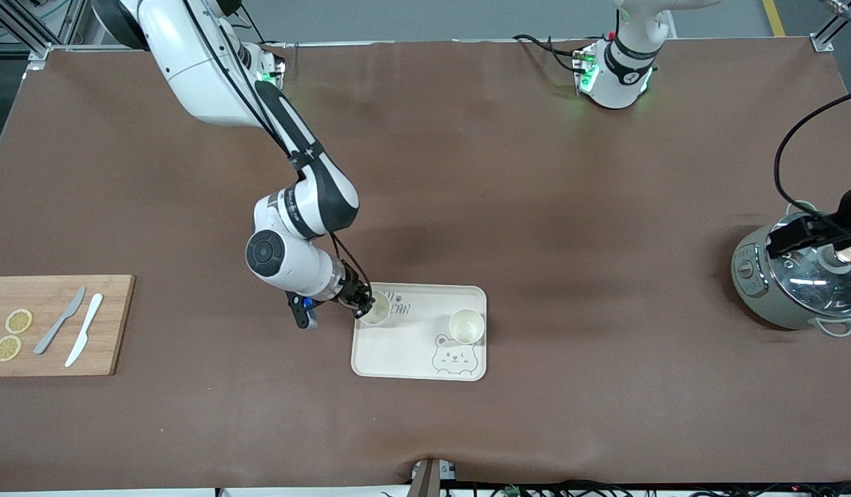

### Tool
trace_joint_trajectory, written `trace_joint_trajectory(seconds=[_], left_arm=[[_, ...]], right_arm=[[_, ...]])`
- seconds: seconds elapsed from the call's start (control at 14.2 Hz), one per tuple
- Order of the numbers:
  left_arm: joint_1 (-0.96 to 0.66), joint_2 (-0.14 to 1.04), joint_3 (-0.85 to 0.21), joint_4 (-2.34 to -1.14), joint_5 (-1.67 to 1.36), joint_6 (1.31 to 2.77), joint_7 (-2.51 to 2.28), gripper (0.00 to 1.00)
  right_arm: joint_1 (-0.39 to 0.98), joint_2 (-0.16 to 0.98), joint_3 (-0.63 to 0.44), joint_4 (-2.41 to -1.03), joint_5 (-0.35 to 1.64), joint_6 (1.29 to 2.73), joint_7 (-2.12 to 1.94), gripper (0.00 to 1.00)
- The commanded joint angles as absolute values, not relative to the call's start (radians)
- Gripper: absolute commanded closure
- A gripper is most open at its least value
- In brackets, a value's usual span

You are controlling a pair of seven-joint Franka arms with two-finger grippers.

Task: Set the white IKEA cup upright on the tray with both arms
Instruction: 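Carry the second cup onto the tray while the left gripper withdraws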

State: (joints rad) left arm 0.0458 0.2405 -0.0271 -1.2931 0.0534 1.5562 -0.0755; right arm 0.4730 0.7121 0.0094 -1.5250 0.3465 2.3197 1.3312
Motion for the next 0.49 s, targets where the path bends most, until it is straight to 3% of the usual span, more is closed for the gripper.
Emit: trace_joint_trajectory(seconds=[0.0,0.42], left_arm=[[0.084,0.184,-0.032,-1.324,0.061,1.507,-0.017,0.0],[0.097,0.114,-0.041,-1.37,0.029,1.431,-0.029,0.0]], right_arm=[[0.482,0.696,-0.003,-1.487,0.287,2.299,1.344,0.0],[0.41,0.583,-0.006,-1.477,0.265,2.223,1.328,0.0]])
